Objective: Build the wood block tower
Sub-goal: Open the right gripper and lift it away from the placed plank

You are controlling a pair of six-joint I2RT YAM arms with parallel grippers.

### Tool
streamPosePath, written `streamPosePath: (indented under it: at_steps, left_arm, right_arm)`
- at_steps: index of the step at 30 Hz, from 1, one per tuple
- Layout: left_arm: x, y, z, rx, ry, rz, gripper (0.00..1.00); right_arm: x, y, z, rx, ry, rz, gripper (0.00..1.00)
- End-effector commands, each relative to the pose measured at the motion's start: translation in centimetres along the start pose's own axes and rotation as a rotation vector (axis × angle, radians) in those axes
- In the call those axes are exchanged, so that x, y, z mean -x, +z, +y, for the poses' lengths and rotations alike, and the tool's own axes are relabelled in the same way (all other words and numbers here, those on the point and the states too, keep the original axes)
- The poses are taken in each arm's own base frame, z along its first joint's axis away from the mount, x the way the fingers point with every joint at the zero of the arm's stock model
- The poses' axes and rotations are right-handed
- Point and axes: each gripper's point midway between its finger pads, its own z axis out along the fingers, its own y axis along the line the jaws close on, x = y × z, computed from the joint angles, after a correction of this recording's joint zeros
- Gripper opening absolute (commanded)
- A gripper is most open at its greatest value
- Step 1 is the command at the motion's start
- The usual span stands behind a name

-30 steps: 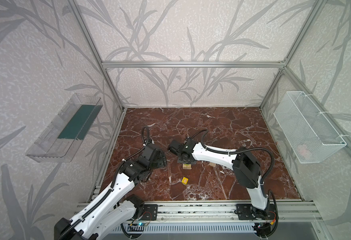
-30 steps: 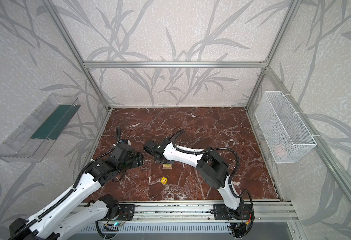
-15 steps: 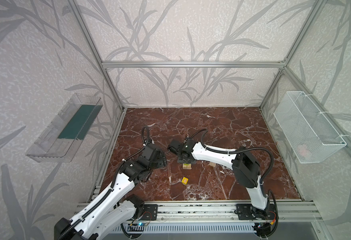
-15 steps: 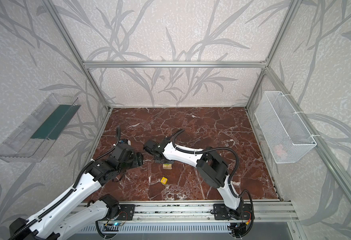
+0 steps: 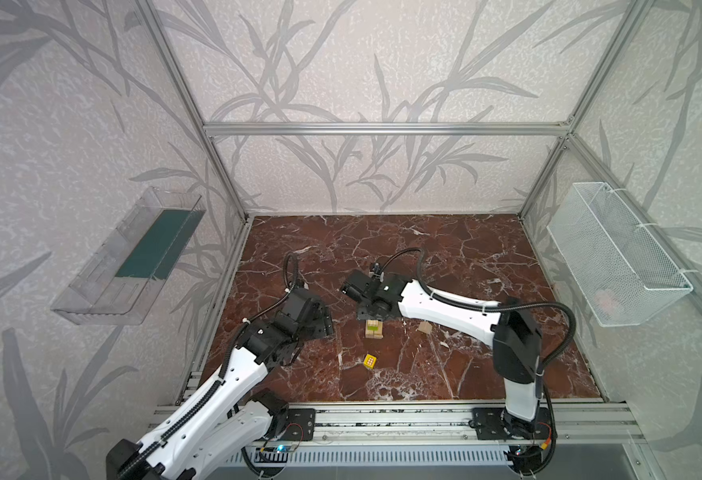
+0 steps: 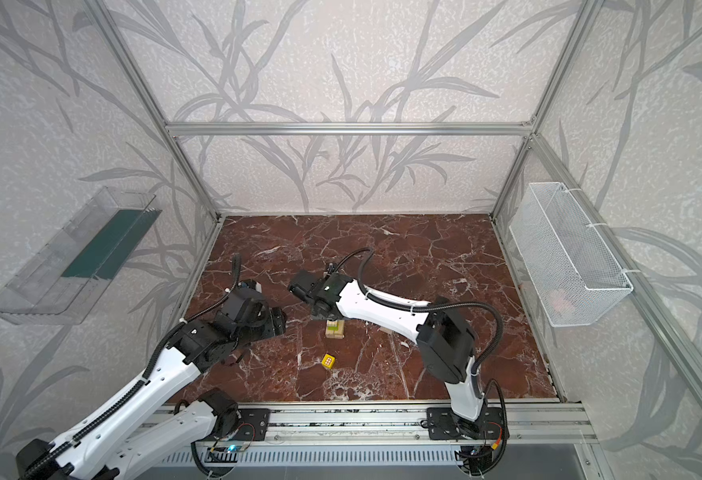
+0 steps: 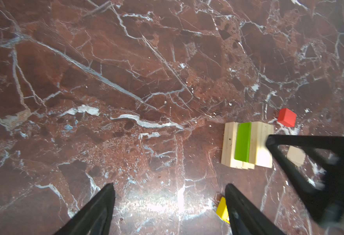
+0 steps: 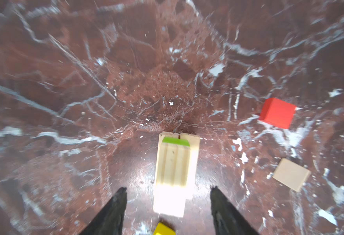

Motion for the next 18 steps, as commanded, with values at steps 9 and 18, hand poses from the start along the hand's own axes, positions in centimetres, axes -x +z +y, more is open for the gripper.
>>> streamPosePath:
  at_steps: [9, 18]
  left_arm:
    - [-2.4, 0.2, -1.8, -0.093, -0.087, 0.129, 0.85]
    - [-2.7, 0.2, -5.0, -0.139, -0.024, 0.129, 0.85]
  right_arm:
    - [-0.1, -2.1, -9.3, 0.042, -0.09, -0.001, 0.77]
    - [0.7, 2.9, -13.8, 0.001, -0.048, 0.131, 0.74]
